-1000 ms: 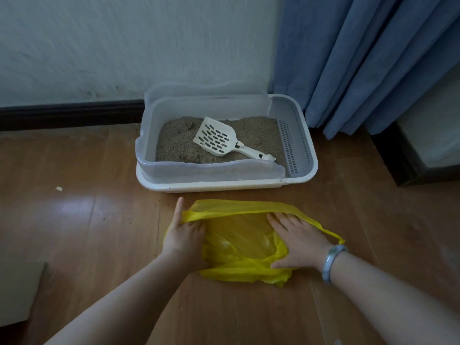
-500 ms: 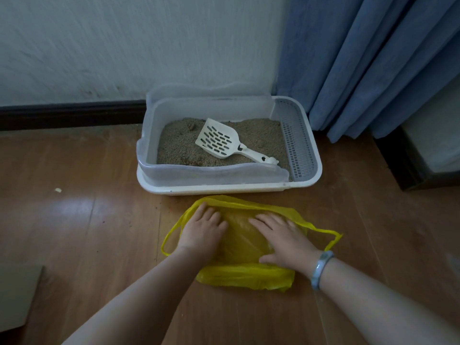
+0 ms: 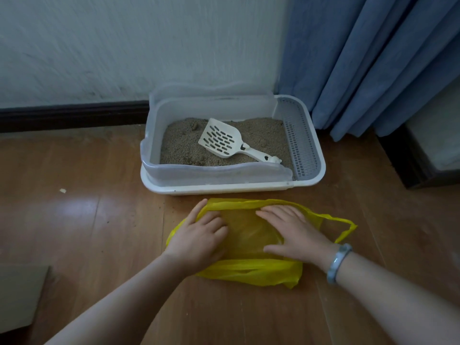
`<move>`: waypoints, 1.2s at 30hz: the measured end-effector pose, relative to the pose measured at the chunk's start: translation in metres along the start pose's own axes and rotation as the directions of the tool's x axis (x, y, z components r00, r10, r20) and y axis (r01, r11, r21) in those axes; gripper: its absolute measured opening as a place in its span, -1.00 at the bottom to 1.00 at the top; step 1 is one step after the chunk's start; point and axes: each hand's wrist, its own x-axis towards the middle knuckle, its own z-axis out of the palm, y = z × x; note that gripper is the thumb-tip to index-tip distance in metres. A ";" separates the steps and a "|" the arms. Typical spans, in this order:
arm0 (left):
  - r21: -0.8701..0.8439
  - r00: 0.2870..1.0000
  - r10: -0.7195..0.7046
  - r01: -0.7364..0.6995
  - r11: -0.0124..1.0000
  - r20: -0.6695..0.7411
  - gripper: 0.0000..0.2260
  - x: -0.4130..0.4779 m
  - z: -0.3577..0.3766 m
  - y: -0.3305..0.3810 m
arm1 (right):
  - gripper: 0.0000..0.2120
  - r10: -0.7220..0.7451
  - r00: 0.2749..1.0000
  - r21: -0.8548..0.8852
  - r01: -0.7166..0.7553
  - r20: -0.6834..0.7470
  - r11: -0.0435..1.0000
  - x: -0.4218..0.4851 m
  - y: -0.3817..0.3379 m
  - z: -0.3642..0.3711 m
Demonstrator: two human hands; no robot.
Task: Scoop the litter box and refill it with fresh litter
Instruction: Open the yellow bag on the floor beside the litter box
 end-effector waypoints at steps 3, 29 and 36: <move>-0.016 0.996 0.066 -0.067 0.998 -0.064 -0.63 -0.001 -0.002 0.007 | -0.28 -0.132 0.974 -0.105 0.114 -0.182 0.988 -0.002 -0.009 -0.005; -0.573 0.909 -0.398 0.262 0.776 -0.123 -0.58 0.022 -0.033 0.021 | -0.26 0.282 0.948 0.195 -0.252 -0.148 0.948 -0.016 -0.033 -0.030; -0.538 0.747 -0.549 0.307 0.785 -0.375 -0.55 0.025 -0.069 -0.004 | -0.45 0.370 0.923 0.368 -0.310 -0.103 0.876 0.003 -0.062 -0.085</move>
